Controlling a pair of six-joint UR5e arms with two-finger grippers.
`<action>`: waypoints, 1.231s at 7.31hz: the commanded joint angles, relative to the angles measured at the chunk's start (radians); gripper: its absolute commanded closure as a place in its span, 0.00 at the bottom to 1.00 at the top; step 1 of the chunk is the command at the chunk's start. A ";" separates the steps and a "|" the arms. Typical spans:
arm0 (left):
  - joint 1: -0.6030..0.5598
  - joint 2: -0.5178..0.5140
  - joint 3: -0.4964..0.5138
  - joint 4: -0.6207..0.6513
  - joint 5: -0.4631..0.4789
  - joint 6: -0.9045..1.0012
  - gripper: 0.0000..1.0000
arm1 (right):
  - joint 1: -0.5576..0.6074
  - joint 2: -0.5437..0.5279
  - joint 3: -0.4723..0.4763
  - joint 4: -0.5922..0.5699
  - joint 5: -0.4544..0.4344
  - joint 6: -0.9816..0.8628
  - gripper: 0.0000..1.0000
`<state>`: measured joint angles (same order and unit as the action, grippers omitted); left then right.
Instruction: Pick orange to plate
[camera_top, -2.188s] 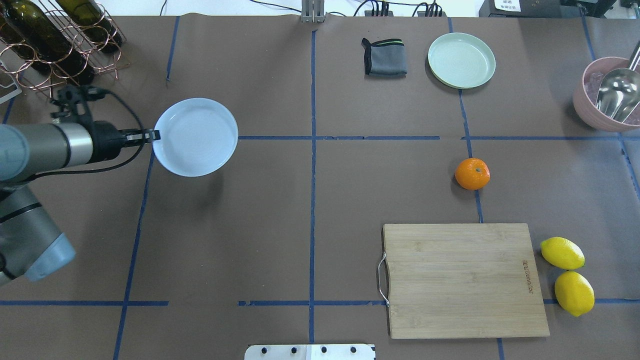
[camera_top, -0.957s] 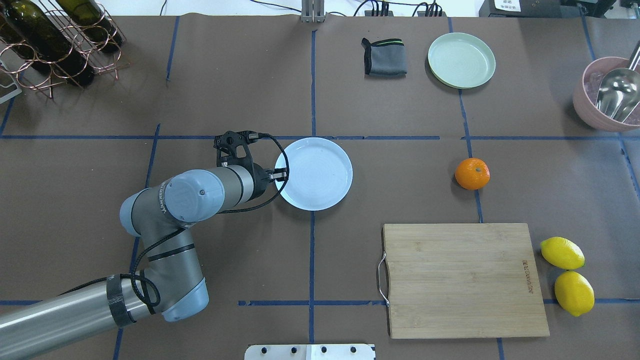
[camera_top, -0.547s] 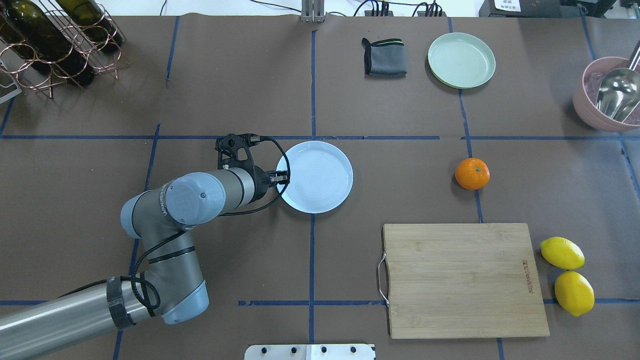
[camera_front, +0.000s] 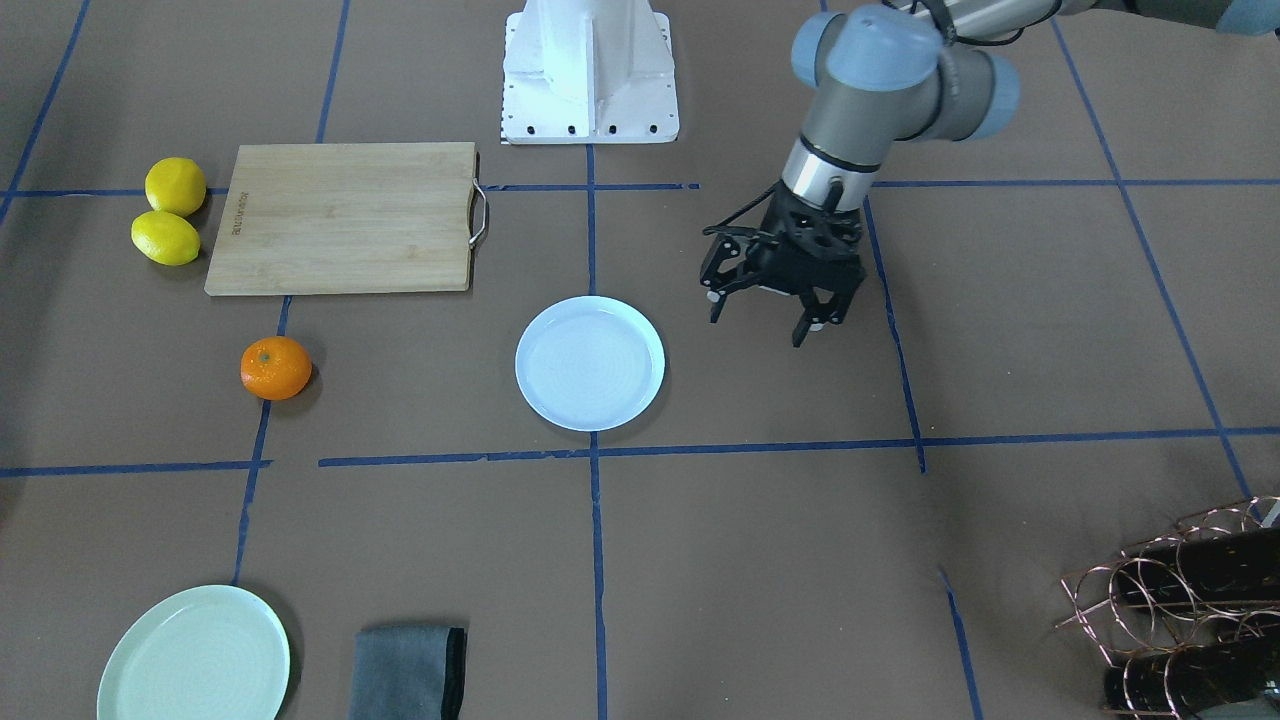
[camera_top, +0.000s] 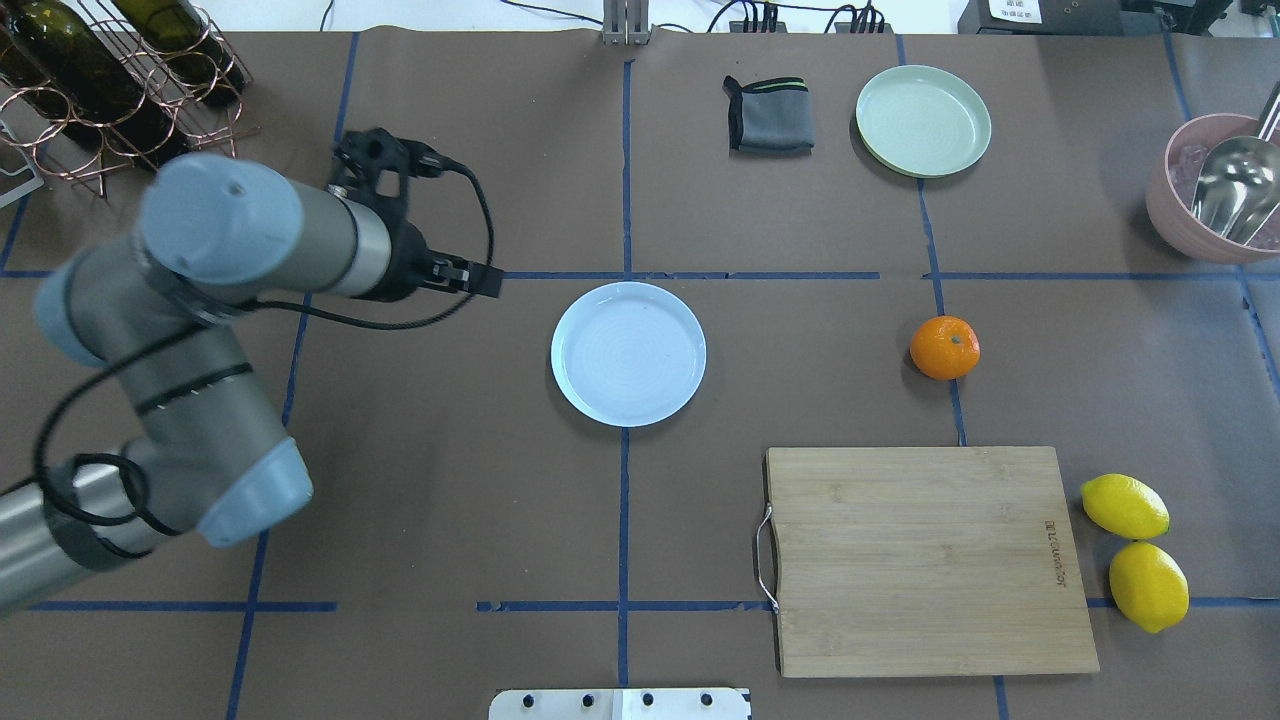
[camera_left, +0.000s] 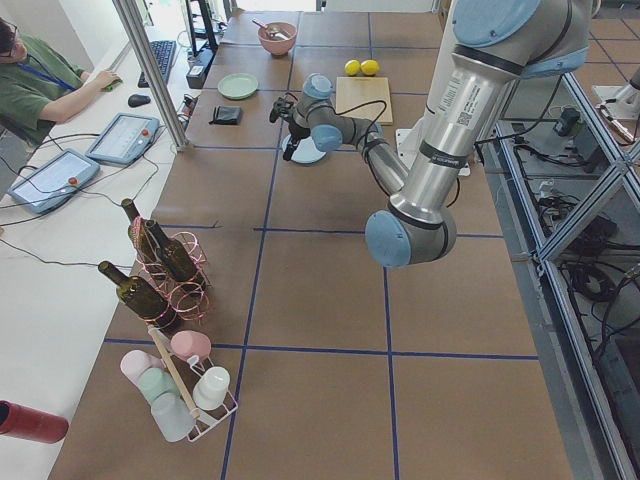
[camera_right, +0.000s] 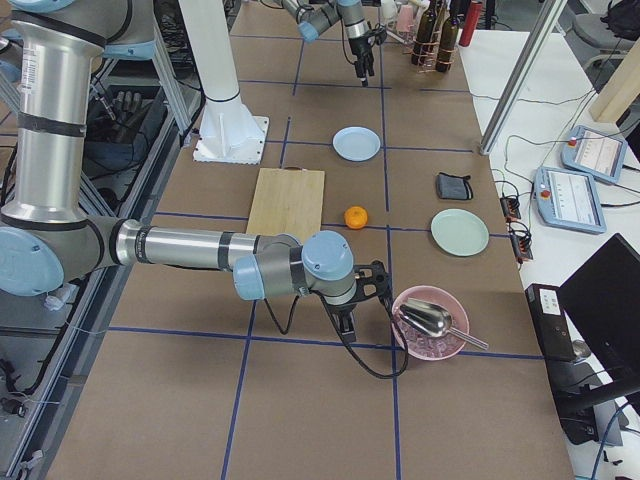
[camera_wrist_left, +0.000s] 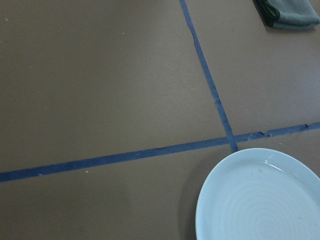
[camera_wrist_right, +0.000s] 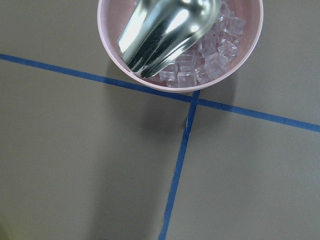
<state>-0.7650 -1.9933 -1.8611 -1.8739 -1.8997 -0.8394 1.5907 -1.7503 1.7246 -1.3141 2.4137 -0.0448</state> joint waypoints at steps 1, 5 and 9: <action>-0.274 0.176 -0.049 0.059 -0.270 0.260 0.00 | 0.000 0.018 0.010 -0.001 0.005 0.025 0.00; -0.717 0.435 0.078 0.242 -0.446 0.891 0.00 | -0.098 0.162 0.033 -0.027 0.022 0.178 0.00; -0.844 0.436 0.083 0.516 -0.434 1.065 0.00 | -0.385 0.339 0.082 -0.199 -0.051 0.291 0.00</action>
<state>-1.5996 -1.5560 -1.7807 -1.3856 -2.3378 0.2168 1.3256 -1.4342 1.7827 -1.5030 2.3881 0.1817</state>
